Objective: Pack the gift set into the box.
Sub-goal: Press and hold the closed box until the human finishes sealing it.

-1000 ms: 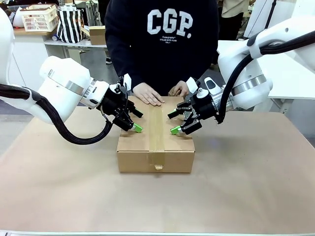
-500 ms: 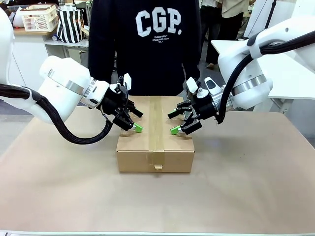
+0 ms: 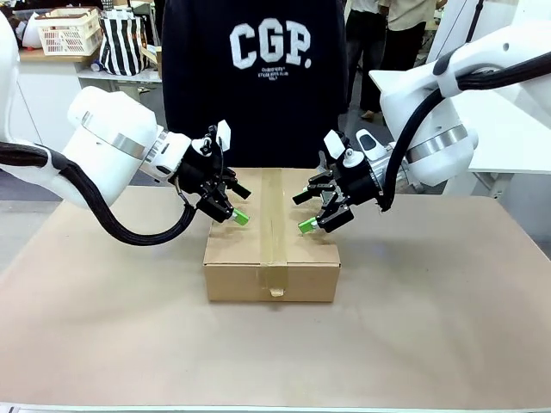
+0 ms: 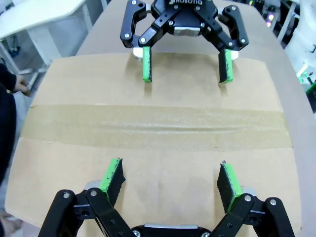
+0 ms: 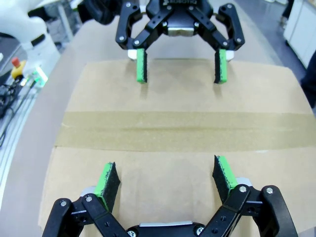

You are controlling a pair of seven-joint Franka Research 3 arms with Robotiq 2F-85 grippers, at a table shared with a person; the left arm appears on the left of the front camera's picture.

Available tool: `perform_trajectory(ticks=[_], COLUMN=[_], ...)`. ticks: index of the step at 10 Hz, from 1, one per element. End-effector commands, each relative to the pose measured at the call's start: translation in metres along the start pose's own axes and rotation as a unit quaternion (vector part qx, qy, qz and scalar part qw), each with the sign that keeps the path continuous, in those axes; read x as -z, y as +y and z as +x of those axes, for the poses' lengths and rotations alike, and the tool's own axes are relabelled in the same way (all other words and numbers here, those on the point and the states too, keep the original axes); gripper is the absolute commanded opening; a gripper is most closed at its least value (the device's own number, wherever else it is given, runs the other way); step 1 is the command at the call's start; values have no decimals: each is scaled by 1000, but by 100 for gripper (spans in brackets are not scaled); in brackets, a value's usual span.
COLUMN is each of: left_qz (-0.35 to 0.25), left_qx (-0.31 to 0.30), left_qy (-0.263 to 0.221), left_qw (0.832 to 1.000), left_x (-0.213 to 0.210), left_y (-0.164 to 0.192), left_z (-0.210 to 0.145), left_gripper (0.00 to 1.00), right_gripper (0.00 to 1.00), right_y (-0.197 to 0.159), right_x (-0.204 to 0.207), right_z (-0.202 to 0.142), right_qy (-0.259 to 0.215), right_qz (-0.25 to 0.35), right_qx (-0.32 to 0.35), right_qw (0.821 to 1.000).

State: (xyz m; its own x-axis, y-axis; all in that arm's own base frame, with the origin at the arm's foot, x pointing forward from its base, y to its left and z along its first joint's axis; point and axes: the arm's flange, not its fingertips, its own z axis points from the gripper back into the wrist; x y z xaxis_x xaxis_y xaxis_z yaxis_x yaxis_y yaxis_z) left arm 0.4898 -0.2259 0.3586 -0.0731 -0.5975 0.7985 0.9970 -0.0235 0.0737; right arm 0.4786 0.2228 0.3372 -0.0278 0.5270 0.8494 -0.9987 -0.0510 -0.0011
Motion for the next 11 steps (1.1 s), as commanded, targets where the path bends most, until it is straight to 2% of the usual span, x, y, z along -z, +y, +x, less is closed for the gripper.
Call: perform_trajectory(ticks=[1, 3, 4, 5, 6, 7, 8, 10, 11], left_qz=[-2, -1, -18, -34, -81, -145, -190, -218, -231], left_qx=[-13, -4, -12, -44, -116, -199, -282, -372, -409], left_qy=[-3, 0, -18, -28, -87, -128, -125, -101, -103], left_qw=[1000, 1000, 1000, 998, 986, 961, 932, 897, 877], left_x=[6, 2, -6, -24, -50, -79, -111, -145, -155], left_y=[-2, 0, -2, -9, -22, -40, -64, -86, -94], left_z=[-9, -4, 5, 19, 36, 51, 58, 48, 35], left_gripper=[100, 100, 100, 100, 100, 100, 100, 100, 100], right_gripper=[100, 100, 100, 100, 100, 100, 100, 100, 100], right_y=[-1, 0, 10, 34, 65, 99, 138, 162, 167], right_x=[3, 1, -10, -30, -56, -83, -112, -163, -192], right_z=[-8, -3, 7, 24, 37, 42, 41, 21, 1], right_qy=[-10, -1, -20, -56, -90, -96, -100, -115, -125], right_qz=[-3, 0, 2, 12, 27, 10, -18, -12, -19], right_qx=[6, 4, 22, 68, 146, 221, 277, 371, 445], right_qw=[1000, 1000, 1000, 996, 985, 971, 956, 921, 887])
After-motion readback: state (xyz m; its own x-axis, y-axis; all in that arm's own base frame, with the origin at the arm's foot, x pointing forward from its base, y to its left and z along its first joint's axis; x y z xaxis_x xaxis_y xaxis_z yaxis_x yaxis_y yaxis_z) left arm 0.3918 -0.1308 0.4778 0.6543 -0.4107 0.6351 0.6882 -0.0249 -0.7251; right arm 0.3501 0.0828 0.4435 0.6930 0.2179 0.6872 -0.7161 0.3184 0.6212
